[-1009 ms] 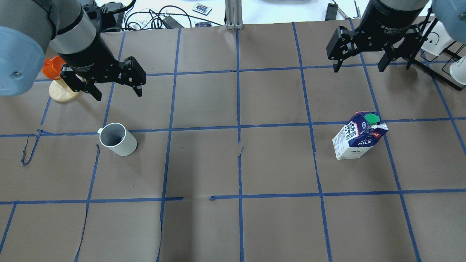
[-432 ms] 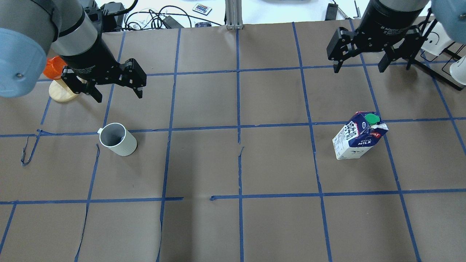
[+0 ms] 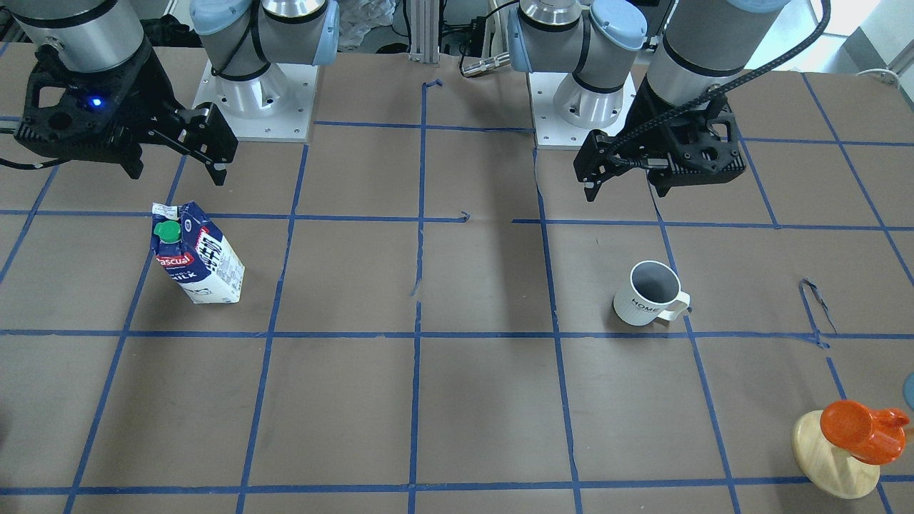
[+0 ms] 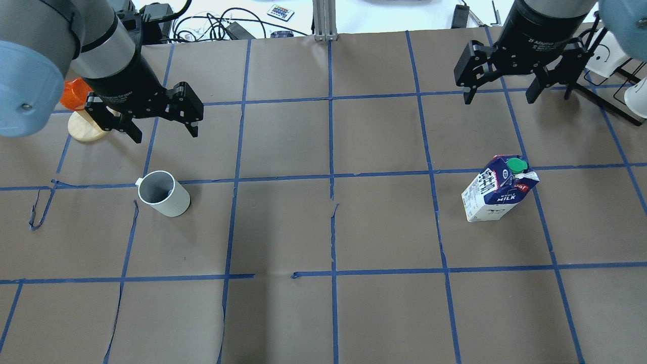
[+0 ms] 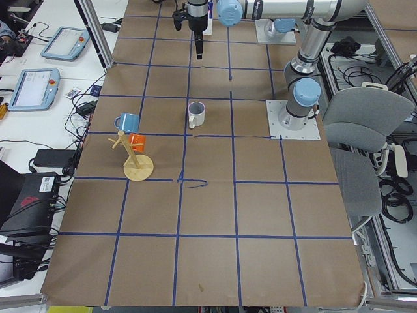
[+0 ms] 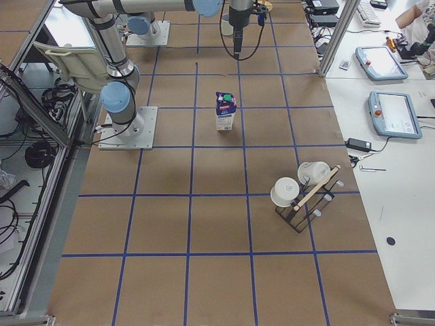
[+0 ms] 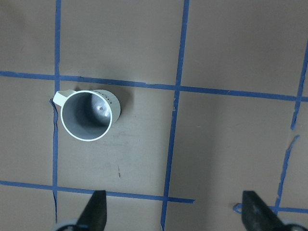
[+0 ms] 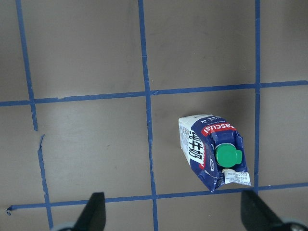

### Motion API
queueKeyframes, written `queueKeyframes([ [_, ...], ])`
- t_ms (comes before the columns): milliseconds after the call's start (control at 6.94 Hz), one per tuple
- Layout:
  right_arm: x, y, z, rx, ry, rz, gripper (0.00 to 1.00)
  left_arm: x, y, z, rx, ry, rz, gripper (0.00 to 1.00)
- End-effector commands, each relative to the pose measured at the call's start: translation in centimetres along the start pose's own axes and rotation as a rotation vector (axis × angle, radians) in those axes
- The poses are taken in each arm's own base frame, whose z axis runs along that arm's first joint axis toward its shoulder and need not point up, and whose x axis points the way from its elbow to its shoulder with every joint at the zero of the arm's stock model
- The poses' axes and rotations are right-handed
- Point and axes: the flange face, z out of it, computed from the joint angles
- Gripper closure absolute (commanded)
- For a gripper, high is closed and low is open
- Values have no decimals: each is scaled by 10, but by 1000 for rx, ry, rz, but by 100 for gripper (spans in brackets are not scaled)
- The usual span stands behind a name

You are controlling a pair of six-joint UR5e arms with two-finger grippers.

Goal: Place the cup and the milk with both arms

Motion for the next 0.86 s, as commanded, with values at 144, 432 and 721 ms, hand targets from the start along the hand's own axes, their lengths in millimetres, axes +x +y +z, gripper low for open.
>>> queueKeyframes([
  [144,14,-5,2,2,2,22,0,-1,2,-1,-1,-8,7,0],
  [432,29,-8,11,-12,5,45,0,-1,3,4,-15,-6,12,0],
  [721,60,-11,29,-48,1,34,0,-9,4,10,-30,-9,-3,0],
])
